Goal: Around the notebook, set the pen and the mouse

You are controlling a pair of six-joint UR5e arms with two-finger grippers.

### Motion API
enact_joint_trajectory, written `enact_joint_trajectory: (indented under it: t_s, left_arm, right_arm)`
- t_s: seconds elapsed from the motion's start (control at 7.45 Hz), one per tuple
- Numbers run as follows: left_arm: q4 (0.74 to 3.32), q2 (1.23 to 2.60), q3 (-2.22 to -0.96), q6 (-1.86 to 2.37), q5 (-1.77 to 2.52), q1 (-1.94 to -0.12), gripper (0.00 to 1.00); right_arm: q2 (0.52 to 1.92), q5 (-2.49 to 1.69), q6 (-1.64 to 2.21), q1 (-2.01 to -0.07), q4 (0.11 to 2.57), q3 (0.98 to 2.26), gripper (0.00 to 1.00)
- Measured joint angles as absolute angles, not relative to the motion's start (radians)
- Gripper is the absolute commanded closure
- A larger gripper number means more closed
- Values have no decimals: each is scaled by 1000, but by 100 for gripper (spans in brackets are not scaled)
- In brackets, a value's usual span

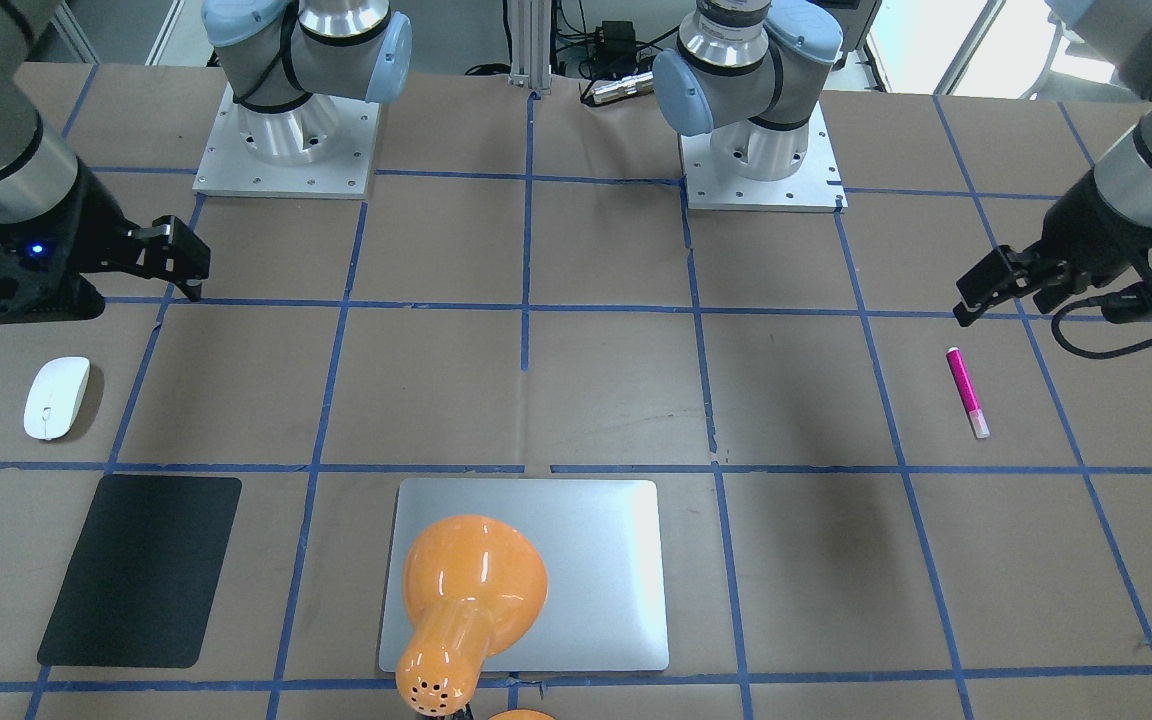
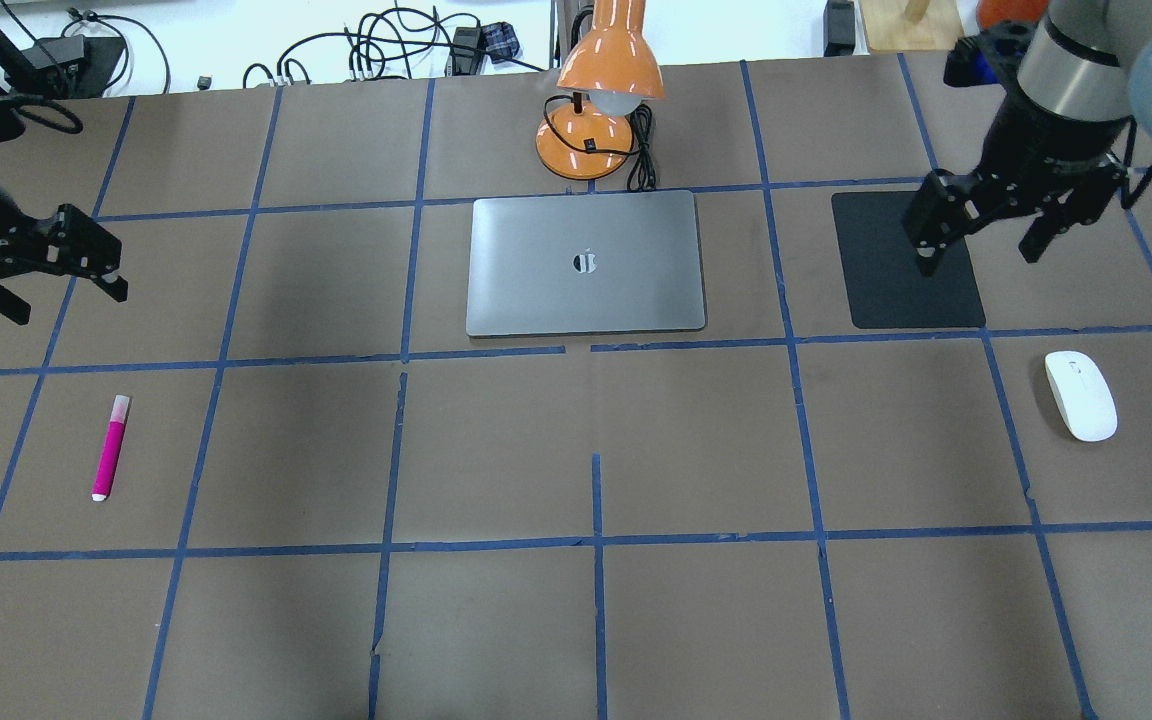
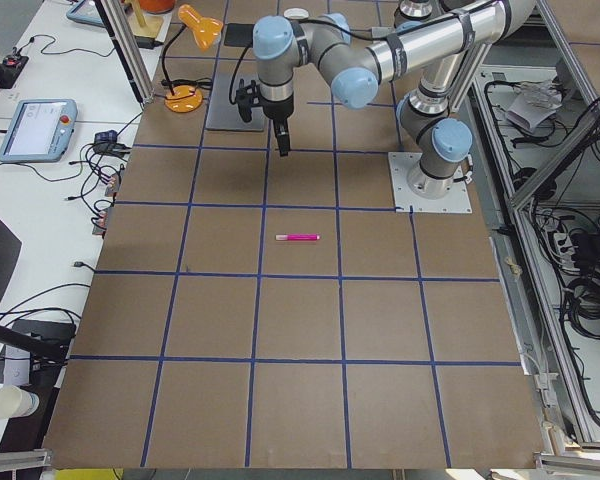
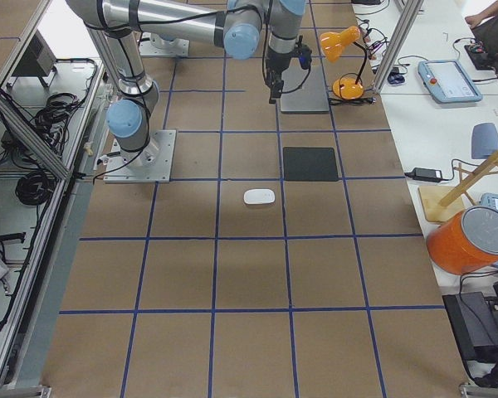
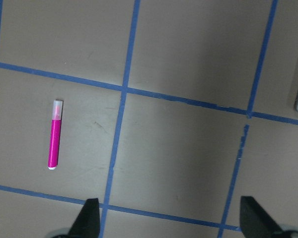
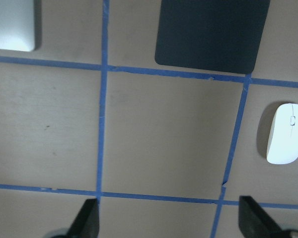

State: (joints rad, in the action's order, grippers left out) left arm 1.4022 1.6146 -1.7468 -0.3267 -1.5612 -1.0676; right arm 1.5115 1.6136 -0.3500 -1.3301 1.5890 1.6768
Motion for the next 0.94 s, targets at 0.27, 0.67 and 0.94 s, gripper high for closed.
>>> enact_joint_trajectory:
  t_s: [0.27, 0.67, 0.94]
  left_arm:
    - [1153, 1712, -1893, -501, -1564, -975, 0]
    - [897, 1828, -2033, -703, -1574, -900, 0]
    - [845, 1880, -2047, -733, -1577, -882, 0]
  right_arm:
    - [1477, 1632, -565, -1159, 1753, 1790, 0]
    - [1344, 1652, -721, -1027, 2096, 1924, 0]
    - [1296, 1659, -741, -1003, 2151, 1950, 0]
